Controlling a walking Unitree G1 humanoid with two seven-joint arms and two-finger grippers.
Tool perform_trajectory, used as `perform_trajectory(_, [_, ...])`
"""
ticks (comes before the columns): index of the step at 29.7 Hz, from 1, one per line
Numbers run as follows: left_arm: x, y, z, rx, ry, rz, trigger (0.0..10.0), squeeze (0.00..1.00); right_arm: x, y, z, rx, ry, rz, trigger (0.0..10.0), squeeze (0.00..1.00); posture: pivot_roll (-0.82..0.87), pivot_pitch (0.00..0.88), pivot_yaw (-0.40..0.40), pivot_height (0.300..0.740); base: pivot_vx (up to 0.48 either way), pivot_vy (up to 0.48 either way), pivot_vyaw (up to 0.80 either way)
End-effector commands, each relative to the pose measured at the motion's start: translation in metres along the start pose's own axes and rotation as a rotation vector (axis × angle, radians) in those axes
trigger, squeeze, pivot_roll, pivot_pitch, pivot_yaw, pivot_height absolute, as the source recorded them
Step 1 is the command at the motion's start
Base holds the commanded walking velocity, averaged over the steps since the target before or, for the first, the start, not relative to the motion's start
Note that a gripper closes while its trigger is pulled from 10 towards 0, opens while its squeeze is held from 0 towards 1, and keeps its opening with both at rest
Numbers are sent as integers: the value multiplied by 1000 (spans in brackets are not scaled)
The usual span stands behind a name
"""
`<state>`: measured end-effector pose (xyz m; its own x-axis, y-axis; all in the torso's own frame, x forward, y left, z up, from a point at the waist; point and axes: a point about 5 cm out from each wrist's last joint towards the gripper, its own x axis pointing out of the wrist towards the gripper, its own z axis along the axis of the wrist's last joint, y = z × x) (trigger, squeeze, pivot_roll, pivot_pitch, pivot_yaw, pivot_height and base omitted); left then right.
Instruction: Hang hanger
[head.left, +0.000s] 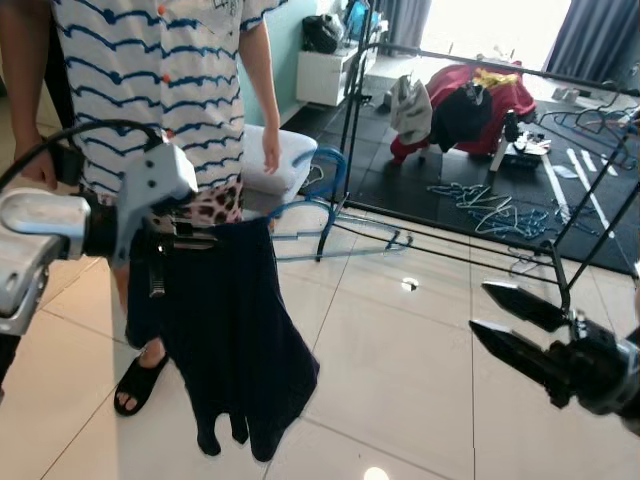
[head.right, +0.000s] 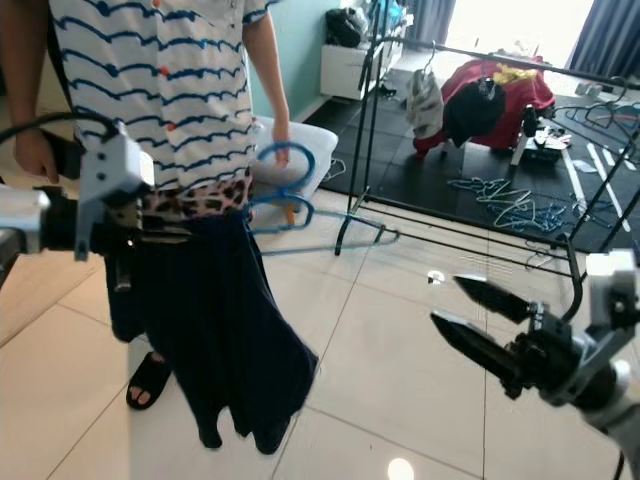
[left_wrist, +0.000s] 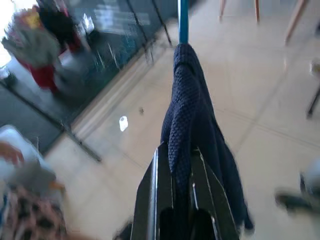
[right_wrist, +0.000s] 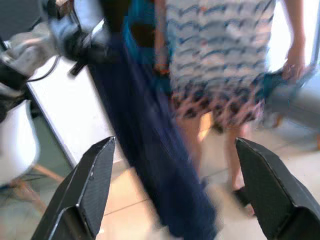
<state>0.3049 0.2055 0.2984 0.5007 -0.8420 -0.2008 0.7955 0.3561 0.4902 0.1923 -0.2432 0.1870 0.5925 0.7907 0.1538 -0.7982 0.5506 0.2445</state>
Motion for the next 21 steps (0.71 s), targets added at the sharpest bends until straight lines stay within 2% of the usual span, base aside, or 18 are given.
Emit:
perform_trajectory(1, [1, 3, 15, 15, -108, 17, 0, 0, 4, 6, -9, 30, 12, 19, 10000, 424, 7, 3, -37, 740, 0, 0, 0])
perform_trajectory(2, [1, 3, 18, 16, -139, 11, 0, 0, 7, 6, -14, 53, 1, 4, 10000, 424, 7, 3, -38, 740, 0, 0, 0])
perform_trajectory(3, [1, 3, 22, 17, -177, 0, 0, 0, 10, 4, -17, 78, -27, -13, 10000, 0, 8, 2, -40, 740, 0, 0, 0])
perform_trajectory(9, [1, 1, 36, 13, -292, -41, 0, 0, 20, -4, -18, 148, -141, -73, 10000, 0, 9, 0, -41, 740, 0, 0, 0])
perform_trajectory(11, [2, -4, 46, 22, -358, -97, 0, 0, 27, -11, -16, 199, -220, -85, 10000, 0, 13, 0, -45, 740, 0, 0, 0])
perform_trajectory(12, [3, -6, 49, 32, -373, -119, 1569, 0, 31, -12, -14, 221, -255, -70, 10000, 0, 13, 0, -45, 740, 0, 0, 0])
perform_trajectory(13, [3, -6, 49, 32, -373, -119, 1569, 0, 31, -12, -14, 221, -255, -70, 10000, 0, 13, 0, -45, 740, 0, 0, 0])
perform_trajectory(14, [4, -8, 51, 49, -378, -142, 4588, 0, 35, -13, -11, 245, -292, -45, 10000, 0, 15, 0, -46, 740, 0, 0, 0])
perform_trajectory(15, [5, -9, 52, 60, -380, -160, 6863, 0, 40, -13, -8, 262, -314, -15, 10000, 0, 12, 0, -46, 740, 0, 0, 0])
perform_trajectory(17, [6, -10, 52, 66, -381, -170, 6863, 0, 42, -12, -7, 272, -326, 3, 10000, 0, 12, 0, -46, 740, 0, 0, 0])
perform_trajectory(18, [7, -11, 54, 72, -387, -179, 8235, 0, 46, -11, -7, 267, -315, 24, 10000, 0, 13, 0, -48, 740, 0, 0, 0])
perform_trajectory(20, [8, -12, 54, 74, -392, -183, 8235, 0, 49, -10, -7, 260, -304, 36, 10000, 0, 13, 0, -48, 740, 0, 0, 0])
perform_trajectory(21, [10, -14, 57, 80, -401, -196, 9843, 0, 54, -9, -7, 258, -294, 63, 10000, 0, 16, 0, -50, 740, 0, 0, 0])
